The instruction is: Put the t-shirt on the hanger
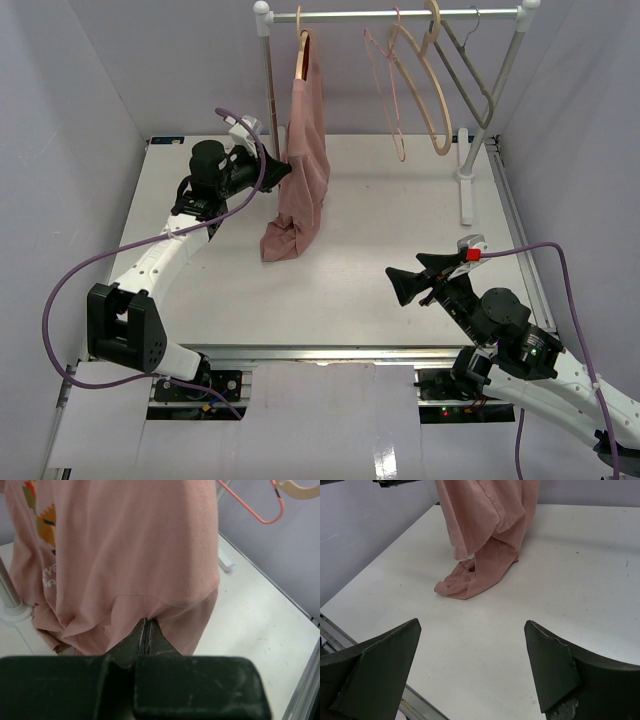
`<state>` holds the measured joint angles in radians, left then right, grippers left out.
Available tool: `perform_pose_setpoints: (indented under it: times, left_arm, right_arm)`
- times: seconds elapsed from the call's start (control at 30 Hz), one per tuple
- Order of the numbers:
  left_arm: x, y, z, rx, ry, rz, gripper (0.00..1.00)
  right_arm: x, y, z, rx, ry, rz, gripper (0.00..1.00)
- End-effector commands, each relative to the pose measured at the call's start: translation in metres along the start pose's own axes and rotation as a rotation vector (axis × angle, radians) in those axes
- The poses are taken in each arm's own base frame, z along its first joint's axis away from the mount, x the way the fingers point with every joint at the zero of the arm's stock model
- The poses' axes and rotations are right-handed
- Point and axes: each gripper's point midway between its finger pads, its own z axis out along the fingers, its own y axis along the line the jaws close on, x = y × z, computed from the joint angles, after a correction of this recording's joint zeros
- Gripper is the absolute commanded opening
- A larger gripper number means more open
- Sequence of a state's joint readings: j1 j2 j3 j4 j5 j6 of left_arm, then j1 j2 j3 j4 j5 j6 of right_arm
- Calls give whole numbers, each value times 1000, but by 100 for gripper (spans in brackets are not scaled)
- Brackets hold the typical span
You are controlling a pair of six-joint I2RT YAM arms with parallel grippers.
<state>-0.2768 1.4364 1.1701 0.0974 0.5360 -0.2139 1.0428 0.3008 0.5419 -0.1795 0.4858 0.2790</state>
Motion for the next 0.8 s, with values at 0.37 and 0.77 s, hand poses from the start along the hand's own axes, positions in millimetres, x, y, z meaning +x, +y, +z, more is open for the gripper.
perform_pose_setpoints:
  times: [0.37, 0.77]
  left_arm:
    - [21, 47, -2, -238, 55, -46, 0]
    - [23, 53, -8, -297, 81, -64, 0]
  right_arm:
    - [-11, 5, 1, -21, -41, 3, 91]
    - [-14, 4, -1, -20, -48, 6, 91]
